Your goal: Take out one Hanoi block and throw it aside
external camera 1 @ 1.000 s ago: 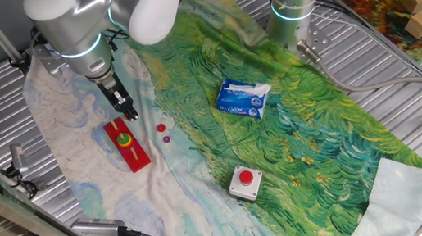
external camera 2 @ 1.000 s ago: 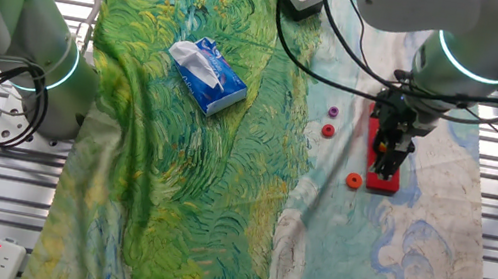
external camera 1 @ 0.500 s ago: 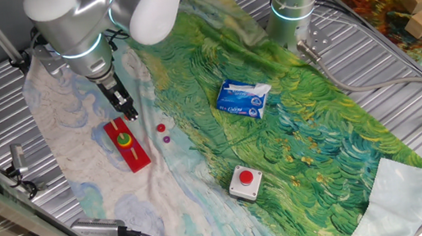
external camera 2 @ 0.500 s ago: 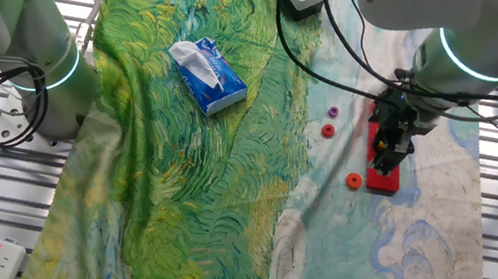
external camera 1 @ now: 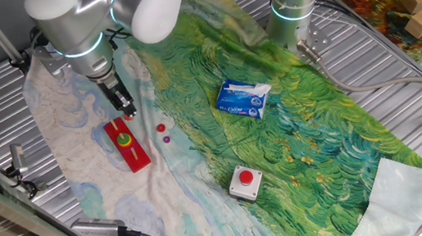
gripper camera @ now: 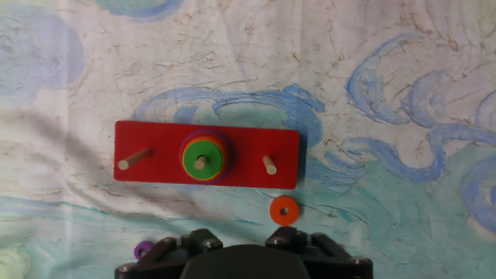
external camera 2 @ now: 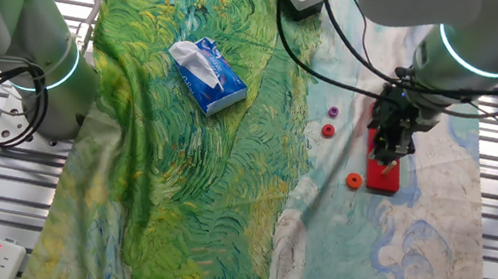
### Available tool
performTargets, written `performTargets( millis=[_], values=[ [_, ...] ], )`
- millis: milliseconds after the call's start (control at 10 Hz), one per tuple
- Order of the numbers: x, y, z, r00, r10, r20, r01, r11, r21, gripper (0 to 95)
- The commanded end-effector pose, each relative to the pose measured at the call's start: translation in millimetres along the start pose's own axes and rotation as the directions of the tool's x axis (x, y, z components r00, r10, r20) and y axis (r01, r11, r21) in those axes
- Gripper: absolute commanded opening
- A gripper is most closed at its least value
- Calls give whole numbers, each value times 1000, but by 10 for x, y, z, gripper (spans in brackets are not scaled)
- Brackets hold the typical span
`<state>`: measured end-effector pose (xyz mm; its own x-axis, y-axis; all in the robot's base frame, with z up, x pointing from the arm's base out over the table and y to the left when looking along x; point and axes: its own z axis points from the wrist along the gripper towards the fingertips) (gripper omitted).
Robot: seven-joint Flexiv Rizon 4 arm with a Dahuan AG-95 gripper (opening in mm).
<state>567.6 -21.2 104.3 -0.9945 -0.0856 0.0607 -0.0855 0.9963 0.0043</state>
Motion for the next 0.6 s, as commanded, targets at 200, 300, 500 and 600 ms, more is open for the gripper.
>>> performTargets(
  millis=[200, 300, 500, 600],
  values=[
    [-9, 11, -16, 1000, 11, -9, -11, 1000, 5, 190],
    [-7, 11, -15, 1000, 10, -8, -10, 1000, 5, 0],
    [-7, 15, -14, 1000, 4, -4, -4, 1000, 3, 0],
    [-7, 15, -14, 1000, 15, -5, -15, 1000, 1, 0]
  ],
)
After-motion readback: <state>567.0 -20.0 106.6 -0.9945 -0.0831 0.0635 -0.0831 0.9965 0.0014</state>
